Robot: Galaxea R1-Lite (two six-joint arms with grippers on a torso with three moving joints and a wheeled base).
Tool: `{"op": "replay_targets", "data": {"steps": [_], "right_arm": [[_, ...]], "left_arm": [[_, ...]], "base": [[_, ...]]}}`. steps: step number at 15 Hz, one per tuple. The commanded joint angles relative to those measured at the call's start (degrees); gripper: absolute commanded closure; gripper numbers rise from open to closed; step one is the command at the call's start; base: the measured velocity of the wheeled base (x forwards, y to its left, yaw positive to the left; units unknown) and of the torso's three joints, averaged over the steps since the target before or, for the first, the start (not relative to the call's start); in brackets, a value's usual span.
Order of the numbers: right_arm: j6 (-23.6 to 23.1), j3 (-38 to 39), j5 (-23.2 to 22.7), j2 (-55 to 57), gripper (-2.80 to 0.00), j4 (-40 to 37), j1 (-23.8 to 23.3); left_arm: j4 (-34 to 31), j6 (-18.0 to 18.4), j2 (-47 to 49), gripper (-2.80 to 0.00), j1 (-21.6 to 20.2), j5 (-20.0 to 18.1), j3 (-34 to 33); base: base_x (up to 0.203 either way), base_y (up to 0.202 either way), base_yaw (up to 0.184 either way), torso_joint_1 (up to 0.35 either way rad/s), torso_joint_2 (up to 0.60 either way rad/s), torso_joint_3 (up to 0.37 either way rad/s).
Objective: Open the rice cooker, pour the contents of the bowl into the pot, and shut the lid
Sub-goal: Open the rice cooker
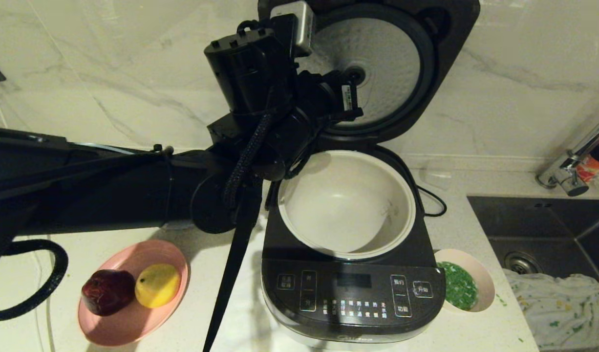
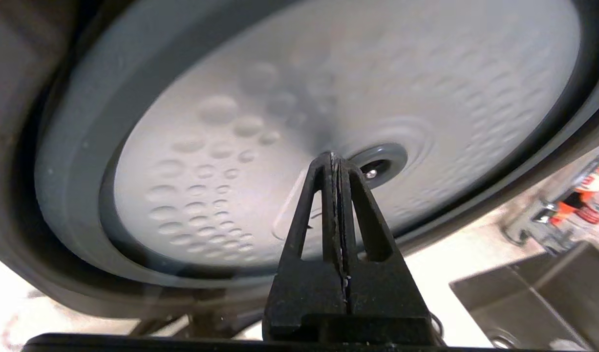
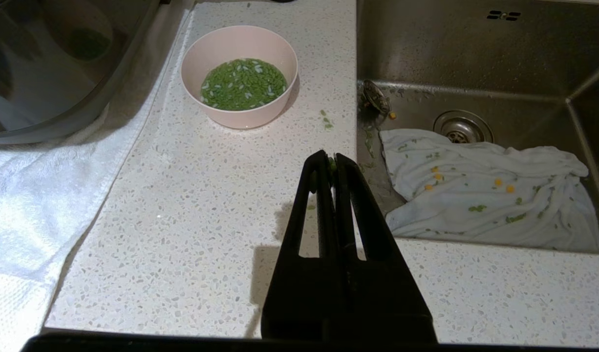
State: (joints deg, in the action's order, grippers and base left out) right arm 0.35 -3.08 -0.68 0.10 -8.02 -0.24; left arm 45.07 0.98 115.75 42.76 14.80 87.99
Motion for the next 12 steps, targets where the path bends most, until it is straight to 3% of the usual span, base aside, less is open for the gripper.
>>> {"op": "replay_targets", "data": {"steps": [1,6,12], "right_arm": [[0.00,0.01,-0.02,0.08,0.00,-0.06,-0.02],[0.00,0.01,-0.02,0.08,0.00,-0.06,-0.02],[0.00,0.01,-0.02,0.08,0.00,-0.06,-0.02]], "left_arm": [[0.28,-0.01,1.23,0.00,-0.57,0.14,0.87],[0.30,-0.26,-4.17,0.00,-0.47,0.37,-3.02],[-0.01,-0.16,-25.98,0.00,-0.97,1.88,-25.04]], "base": [[0.000,0.000,0.000,0.000,0.00,0.000],[0.000,0.000,0.000,0.000,0.00,0.000],[0.000,0.000,0.000,0.000,0.00,0.000]]}}
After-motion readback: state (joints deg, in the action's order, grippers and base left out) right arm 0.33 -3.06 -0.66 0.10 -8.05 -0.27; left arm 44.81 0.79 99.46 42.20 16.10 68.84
